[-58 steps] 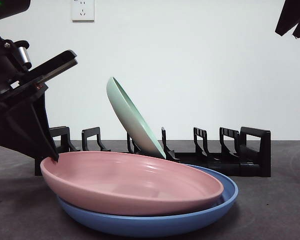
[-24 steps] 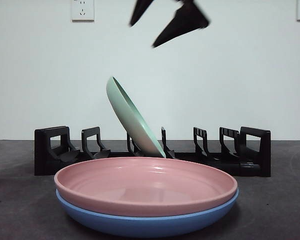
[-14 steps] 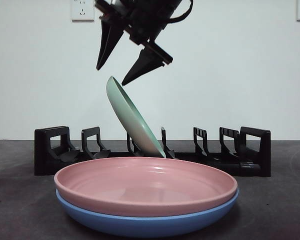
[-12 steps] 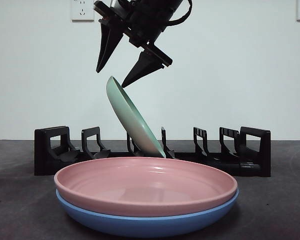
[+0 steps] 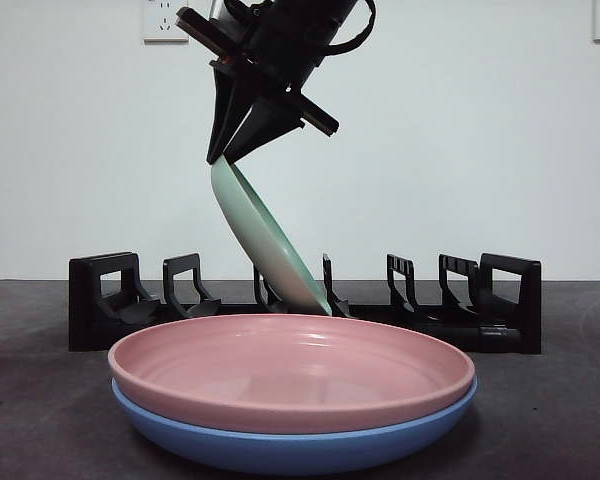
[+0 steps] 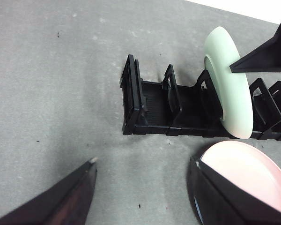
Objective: Place the plate
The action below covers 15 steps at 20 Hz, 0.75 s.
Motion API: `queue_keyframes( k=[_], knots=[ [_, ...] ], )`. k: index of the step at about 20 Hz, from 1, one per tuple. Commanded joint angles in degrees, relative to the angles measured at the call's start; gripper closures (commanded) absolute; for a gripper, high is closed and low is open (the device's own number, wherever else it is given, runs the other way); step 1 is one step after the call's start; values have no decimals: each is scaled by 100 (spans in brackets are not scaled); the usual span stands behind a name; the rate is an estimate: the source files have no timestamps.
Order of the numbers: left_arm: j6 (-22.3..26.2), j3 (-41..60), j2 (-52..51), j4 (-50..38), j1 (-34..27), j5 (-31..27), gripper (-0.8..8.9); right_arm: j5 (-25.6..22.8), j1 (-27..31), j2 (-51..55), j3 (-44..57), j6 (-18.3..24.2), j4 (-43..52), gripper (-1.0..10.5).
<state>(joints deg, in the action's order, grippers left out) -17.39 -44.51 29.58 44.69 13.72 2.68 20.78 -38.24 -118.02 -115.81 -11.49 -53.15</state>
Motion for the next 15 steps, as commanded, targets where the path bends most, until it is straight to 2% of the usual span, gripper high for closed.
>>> queue_keyframes(
  k=[1, 8, 15],
  knots=[
    [0, -96, 11, -70, 2, -28, 496, -22, -68, -146, -168, -59, 28, 935],
    [-2, -96, 11, -114, 2, -28, 496, 90, -68, 55, -271, -127, -297, 935],
    [-24, -96, 13, -367, 2, -24, 496, 476, -70, 463, -737, -61, -446, 935]
  ],
)
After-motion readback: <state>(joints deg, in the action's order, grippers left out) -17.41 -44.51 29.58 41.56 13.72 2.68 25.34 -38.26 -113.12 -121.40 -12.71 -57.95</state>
